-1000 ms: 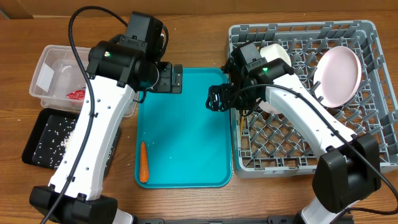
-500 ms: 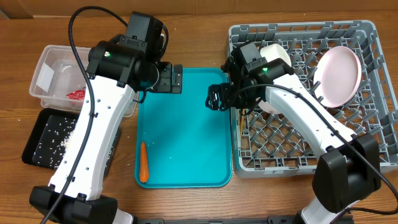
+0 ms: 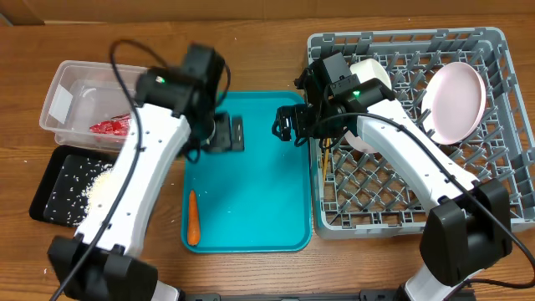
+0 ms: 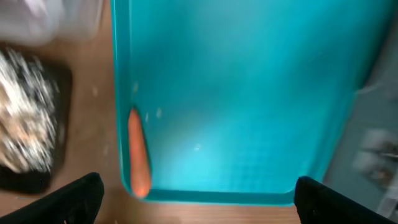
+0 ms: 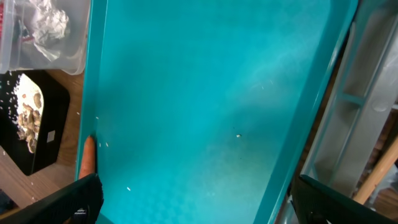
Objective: Sort waste into correct bins and load items into the dishwasher
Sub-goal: 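Grasp the carrot on the tray with the left gripper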
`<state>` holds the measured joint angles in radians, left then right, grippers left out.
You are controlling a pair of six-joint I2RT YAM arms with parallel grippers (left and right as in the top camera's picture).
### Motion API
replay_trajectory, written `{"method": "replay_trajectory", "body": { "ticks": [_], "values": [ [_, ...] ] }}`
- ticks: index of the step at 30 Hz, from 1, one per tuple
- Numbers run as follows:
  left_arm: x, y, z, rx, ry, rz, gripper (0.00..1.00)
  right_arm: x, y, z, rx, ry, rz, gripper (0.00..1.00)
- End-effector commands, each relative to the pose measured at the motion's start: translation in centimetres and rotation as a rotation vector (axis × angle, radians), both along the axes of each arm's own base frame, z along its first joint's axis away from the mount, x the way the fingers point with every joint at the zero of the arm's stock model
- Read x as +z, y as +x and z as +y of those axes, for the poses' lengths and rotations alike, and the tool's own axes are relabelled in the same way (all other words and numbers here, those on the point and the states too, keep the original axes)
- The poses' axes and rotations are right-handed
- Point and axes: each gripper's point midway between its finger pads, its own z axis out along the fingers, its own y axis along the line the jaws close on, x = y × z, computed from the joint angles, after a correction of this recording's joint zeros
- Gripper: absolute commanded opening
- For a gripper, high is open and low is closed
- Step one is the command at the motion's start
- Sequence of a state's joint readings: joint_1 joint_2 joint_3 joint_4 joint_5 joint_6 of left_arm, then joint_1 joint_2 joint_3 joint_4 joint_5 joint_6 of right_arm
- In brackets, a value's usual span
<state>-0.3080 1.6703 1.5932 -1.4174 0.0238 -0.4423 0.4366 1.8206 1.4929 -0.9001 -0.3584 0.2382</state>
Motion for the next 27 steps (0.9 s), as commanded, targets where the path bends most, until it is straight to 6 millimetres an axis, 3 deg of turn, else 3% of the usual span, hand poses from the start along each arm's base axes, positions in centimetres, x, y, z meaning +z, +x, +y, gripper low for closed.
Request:
{"method": "replay_trajectory", "body": {
  "ticks": [1, 3, 9, 14, 17, 22, 27],
  "values": [
    [-4.1, -2.4, 0.1, 0.120, -0.015, 0.128, 1.00, 0.6, 0.4, 0.1, 0.000, 0.003, -0.022, 1.00],
    [-6.2, -3.7, -0.3, 0.131, -0.043, 0.185, 1.00, 0.6, 0.4, 0.1, 0.000, 0.003, -0.022, 1.00],
    [-10.6, -7.9, 2.2, 0.232, 0.006, 0.338, 0.91, 0.6, 0.4, 0.1, 0.000, 0.003, -0.022, 1.00],
    [-13.1, -9.0, 4.1, 0.274, 0.010, 0.362, 0.91, 0.6, 0.4, 0.1, 0.000, 0.003, -0.022, 1.00],
    [-14.7, -9.7, 4.5, 0.285, 0.006, 0.366, 0.84, 0.6, 0.4, 0.1, 0.000, 0.003, -0.022, 1.00],
    [-16.8, -11.3, 4.8, 0.278, 0.011, 0.377, 0.63, 0.6, 0.4, 0.1, 0.001, 0.003, -0.022, 1.00],
    [-17.4, -11.9, 5.0, 0.278, 0.016, 0.384, 0.28, 0.6, 0.4, 0.1, 0.000, 0.003, -0.022, 1.00]
  ]
}}
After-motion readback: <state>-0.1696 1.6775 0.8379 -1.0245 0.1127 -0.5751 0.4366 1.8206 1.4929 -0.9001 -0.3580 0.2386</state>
